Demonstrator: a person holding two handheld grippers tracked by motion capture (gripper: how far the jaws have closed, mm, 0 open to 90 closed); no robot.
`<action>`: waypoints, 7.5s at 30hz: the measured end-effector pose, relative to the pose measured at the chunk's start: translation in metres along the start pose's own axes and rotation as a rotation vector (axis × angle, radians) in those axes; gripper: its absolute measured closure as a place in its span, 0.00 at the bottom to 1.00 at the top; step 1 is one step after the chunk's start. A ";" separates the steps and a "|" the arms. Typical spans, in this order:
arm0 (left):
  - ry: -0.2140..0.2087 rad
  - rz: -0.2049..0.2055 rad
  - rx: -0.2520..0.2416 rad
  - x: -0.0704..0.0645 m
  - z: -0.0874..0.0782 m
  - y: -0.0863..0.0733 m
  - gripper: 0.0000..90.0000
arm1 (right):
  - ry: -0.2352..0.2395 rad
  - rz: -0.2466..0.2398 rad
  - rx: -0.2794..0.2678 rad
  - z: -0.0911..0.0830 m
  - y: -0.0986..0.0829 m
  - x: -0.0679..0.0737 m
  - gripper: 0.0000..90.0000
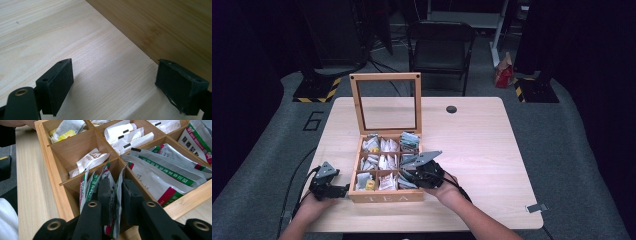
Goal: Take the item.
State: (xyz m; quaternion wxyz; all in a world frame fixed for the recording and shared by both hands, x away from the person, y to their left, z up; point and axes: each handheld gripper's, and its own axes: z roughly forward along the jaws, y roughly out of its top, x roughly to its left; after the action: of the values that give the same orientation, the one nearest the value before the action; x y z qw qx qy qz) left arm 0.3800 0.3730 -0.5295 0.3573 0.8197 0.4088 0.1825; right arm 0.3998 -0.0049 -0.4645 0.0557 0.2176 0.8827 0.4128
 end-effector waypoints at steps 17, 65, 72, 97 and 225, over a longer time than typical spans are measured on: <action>0.003 -0.003 -0.004 0.000 0.000 0.000 0.16 | 0.001 0.007 0.025 0.006 0.000 -0.001 0.91; 0.007 -0.008 -0.013 -0.001 0.001 0.000 0.16 | 0.040 -0.005 -0.045 -0.026 0.023 0.002 1.00; 0.008 -0.007 -0.013 -0.001 0.001 0.000 0.16 | 0.040 -0.009 -0.057 -0.034 0.029 0.001 1.00; 0.003 -0.005 -0.003 -0.001 0.000 -0.001 0.16 | 0.038 0.001 -0.109 -0.062 0.047 -0.004 1.00; 0.008 -0.008 -0.014 -0.001 0.001 0.000 0.16 | -0.277 0.193 -0.096 -0.095 -0.076 -0.076 0.99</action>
State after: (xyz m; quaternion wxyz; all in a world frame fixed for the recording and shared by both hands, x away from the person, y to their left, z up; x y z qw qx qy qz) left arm 0.3798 0.3722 -0.5304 0.3620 0.8150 0.4120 0.1872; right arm 0.4163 -0.1476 -0.4660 0.1475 0.3532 0.8208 0.4240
